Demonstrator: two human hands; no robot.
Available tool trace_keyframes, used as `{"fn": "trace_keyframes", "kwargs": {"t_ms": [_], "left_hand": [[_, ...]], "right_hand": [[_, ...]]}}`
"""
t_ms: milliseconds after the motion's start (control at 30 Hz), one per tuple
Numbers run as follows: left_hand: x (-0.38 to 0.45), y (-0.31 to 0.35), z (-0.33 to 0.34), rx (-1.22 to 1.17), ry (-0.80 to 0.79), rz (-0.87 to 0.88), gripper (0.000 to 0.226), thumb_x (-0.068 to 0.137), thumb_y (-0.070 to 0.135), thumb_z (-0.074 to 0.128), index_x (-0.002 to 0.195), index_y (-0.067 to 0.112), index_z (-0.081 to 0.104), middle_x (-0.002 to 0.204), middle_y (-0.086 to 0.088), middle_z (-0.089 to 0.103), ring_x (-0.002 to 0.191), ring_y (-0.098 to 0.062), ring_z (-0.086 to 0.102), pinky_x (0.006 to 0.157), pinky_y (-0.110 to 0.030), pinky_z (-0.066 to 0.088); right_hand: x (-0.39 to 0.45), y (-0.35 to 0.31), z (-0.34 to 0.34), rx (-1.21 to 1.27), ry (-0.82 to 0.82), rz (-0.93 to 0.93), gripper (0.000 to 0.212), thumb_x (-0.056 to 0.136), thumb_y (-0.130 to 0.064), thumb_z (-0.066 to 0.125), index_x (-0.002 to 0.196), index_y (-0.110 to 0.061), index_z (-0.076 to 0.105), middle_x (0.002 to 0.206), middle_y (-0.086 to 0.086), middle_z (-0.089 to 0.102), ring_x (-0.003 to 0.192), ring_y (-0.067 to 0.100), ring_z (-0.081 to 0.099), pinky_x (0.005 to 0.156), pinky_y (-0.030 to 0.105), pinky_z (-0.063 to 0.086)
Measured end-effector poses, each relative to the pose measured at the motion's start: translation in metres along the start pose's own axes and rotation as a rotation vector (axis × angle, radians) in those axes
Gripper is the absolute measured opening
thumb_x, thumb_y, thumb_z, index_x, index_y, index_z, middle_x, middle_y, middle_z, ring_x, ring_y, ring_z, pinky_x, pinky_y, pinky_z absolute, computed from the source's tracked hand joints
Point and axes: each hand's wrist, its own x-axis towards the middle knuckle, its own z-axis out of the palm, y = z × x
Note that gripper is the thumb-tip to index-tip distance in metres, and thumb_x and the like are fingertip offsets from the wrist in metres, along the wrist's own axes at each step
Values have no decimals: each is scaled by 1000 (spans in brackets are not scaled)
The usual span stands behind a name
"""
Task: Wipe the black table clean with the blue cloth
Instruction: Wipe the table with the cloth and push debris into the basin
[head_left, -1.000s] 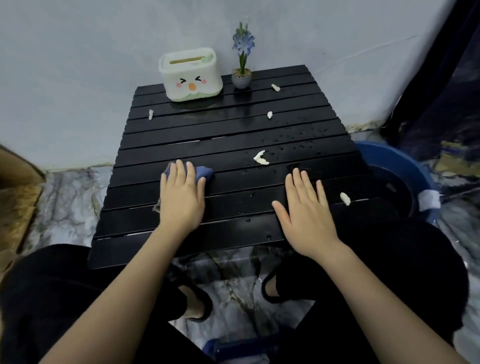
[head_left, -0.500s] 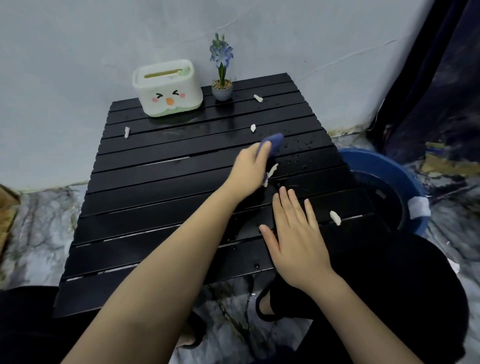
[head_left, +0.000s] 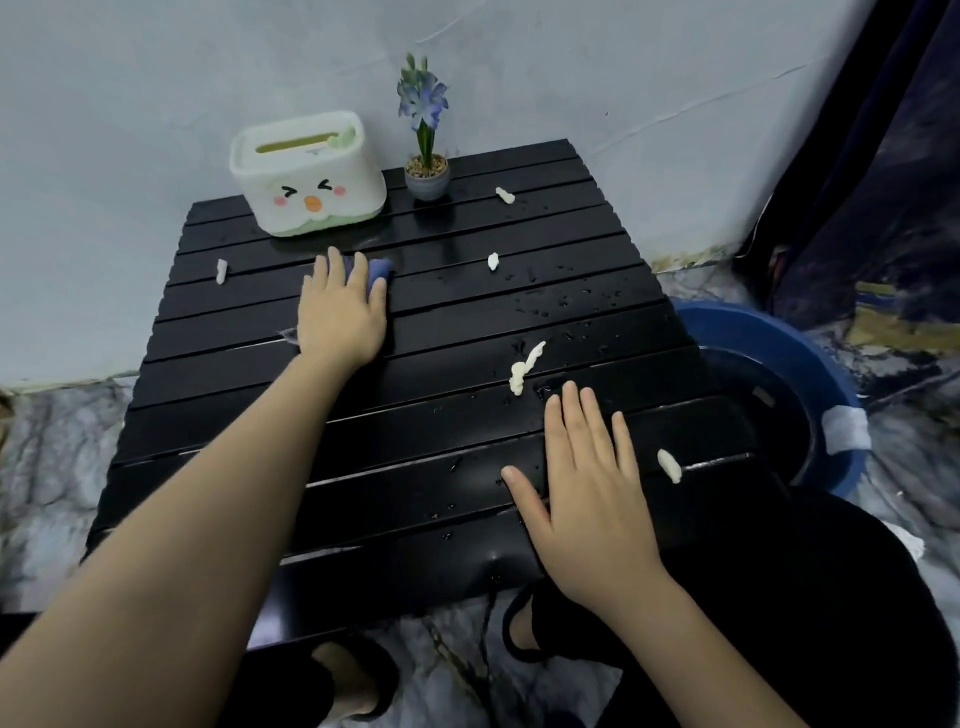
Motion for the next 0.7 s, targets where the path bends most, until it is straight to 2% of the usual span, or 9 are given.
{"fn": "trace_keyframes", "kwargs": {"t_ms": [100, 200, 300, 400, 467, 500, 567, 633, 700], "left_hand": [[10, 29, 7, -40, 87, 78, 51, 108, 32, 27, 147, 1, 39, 156, -25, 33, 146, -39, 28, 121, -44, 22], [14, 73, 12, -110, 103, 183, 42, 107, 29, 30, 132, 4, 52, 144, -21, 47, 136, -37, 41, 114, -43, 33], [6, 129, 15, -331, 119, 288, 35, 106, 25, 37, 127, 9, 60, 139, -17, 54, 132, -32, 48, 108, -40, 36], [-4, 181, 15, -507, 7, 369, 35, 106, 29, 36, 130, 24, 61, 144, -7, 55, 138, -25, 45, 107, -37, 37], [-6, 202, 14, -541, -94, 406, 38, 107, 33, 35, 136, 25, 57, 143, -5, 58, 134, -26, 50, 105, -40, 40], [-6, 210, 12, -565, -128, 422, 38, 107, 34, 35, 136, 23, 58, 135, -5, 64, 124, -28, 58, 100, -40, 45], [-8, 218, 8, -716, -205, 416, 37, 107, 31, 38, 131, 18, 62, 108, -12, 73, 88, -27, 65, 79, -35, 49], [-10, 217, 0, -989, -287, 310, 35, 107, 24, 41, 128, 8, 63, 90, -23, 71, 58, -22, 53, 54, -25, 42], [-8, 205, -13, -1272, -312, 129, 33, 107, 20, 42, 122, -1, 63, 90, -27, 71, 56, -20, 54, 43, -19, 36]], "right_hand": [[1, -1, 0, -15, 8, 11, 78, 101, -59, 18, 156, -3, 18, 165, 15, 12, 155, 26, 4, 124, 50, 13], [2, -3, 1, -34, 2, 19, 78, 101, -58, 20, 156, -3, 20, 165, 15, 13, 155, 27, 5, 123, 51, 15], [2, -3, 1, -24, 6, 30, 77, 101, -57, 23, 155, -2, 22, 165, 15, 15, 154, 27, 8, 122, 52, 17], [2, -3, 1, -23, 2, 36, 78, 100, -57, 22, 156, -3, 21, 165, 15, 15, 154, 27, 8, 122, 52, 17], [3, -2, 1, -29, -6, 34, 78, 100, -57, 20, 156, -3, 20, 165, 14, 14, 155, 27, 6, 123, 51, 17], [3, -2, 1, -30, -9, 33, 78, 100, -57, 21, 156, -3, 19, 166, 14, 14, 155, 26, 6, 123, 51, 17], [3, -2, 1, -29, -12, 34, 78, 100, -57, 23, 156, -3, 21, 165, 14, 15, 154, 27, 6, 122, 52, 17], [3, -2, 0, -23, -7, 31, 78, 100, -57, 23, 156, -3, 21, 165, 14, 16, 154, 26, 7, 122, 52, 18], [2, -1, 1, -11, -2, 27, 77, 100, -57, 24, 156, -3, 22, 165, 14, 16, 155, 26, 7, 123, 51, 17]]}}
